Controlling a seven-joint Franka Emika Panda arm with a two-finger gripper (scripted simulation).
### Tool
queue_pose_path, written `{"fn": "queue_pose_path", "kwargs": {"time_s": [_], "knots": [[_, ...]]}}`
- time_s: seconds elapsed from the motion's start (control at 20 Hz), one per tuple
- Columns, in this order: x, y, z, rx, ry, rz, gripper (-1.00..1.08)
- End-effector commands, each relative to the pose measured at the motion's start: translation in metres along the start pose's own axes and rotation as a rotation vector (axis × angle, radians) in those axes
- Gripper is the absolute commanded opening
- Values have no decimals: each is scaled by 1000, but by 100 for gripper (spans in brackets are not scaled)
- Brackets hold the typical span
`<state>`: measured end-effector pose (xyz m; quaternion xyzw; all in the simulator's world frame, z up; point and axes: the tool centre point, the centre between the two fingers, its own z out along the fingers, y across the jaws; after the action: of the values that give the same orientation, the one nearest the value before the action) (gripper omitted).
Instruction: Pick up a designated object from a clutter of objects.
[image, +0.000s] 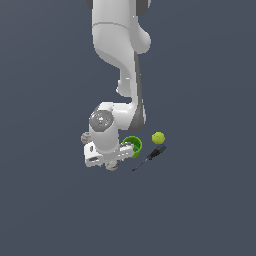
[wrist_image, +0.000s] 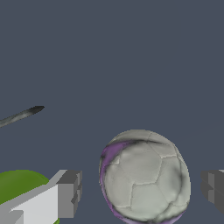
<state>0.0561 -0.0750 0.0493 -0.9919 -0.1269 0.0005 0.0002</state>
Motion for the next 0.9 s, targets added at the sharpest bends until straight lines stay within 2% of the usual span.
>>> {"fn": "queue_pose_path", "kwargs": {"time_s": [0.0, 0.2, 0.25, 0.85], "knots": [[0, 0, 9, 0, 1, -1, 100], [1, 1, 13, 0, 1, -1, 100], [1, 1, 13, 0, 1, -1, -100], [4, 1, 8, -3, 8, -1, -100]]}}
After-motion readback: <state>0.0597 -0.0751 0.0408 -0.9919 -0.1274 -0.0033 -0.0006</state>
